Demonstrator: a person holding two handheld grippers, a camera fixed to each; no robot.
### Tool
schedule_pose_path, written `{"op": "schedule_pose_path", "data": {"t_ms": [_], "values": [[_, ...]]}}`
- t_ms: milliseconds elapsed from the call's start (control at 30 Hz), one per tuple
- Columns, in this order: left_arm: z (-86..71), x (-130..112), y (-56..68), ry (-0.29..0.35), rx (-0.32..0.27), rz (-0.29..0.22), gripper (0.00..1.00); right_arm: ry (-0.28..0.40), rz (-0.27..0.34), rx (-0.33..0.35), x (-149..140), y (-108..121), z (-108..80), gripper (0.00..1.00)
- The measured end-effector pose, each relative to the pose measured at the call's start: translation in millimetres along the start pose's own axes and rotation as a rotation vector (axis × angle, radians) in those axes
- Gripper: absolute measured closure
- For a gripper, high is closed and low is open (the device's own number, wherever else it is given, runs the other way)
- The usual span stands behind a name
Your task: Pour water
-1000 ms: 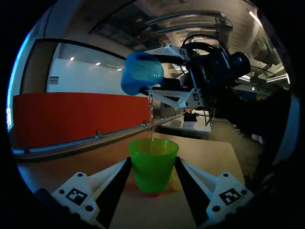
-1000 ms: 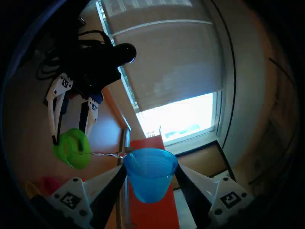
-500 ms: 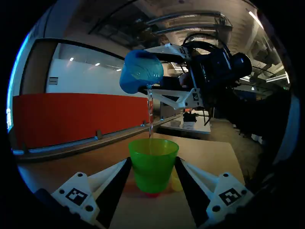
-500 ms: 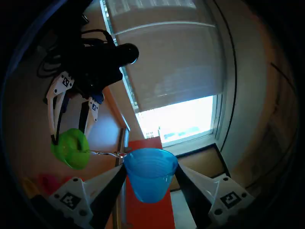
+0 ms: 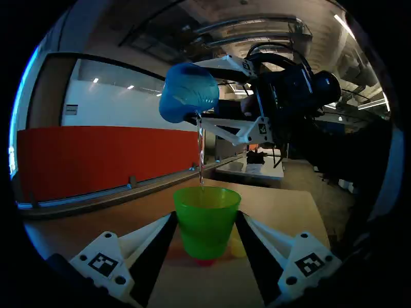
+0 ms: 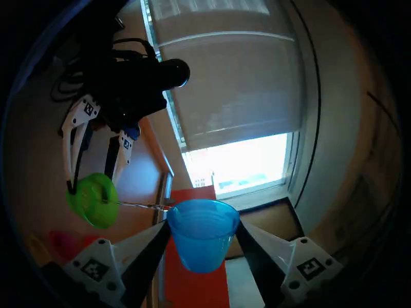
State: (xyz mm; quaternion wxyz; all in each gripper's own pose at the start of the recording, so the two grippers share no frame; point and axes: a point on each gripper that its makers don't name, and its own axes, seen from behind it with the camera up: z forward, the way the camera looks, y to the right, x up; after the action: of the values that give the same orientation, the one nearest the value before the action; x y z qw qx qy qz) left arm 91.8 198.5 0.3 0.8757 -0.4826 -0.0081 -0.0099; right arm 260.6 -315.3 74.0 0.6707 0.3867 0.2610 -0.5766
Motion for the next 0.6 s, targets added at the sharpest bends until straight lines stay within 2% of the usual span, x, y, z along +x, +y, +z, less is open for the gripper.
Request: {"op": "schedule_pose_path", "data": {"t_ms": [600], "values": [[-0.2,2,0.5,0.005,-0.001,0.001,0.18,0.0,-0.073,-0.011,12,1,0.6,0.09]]}}
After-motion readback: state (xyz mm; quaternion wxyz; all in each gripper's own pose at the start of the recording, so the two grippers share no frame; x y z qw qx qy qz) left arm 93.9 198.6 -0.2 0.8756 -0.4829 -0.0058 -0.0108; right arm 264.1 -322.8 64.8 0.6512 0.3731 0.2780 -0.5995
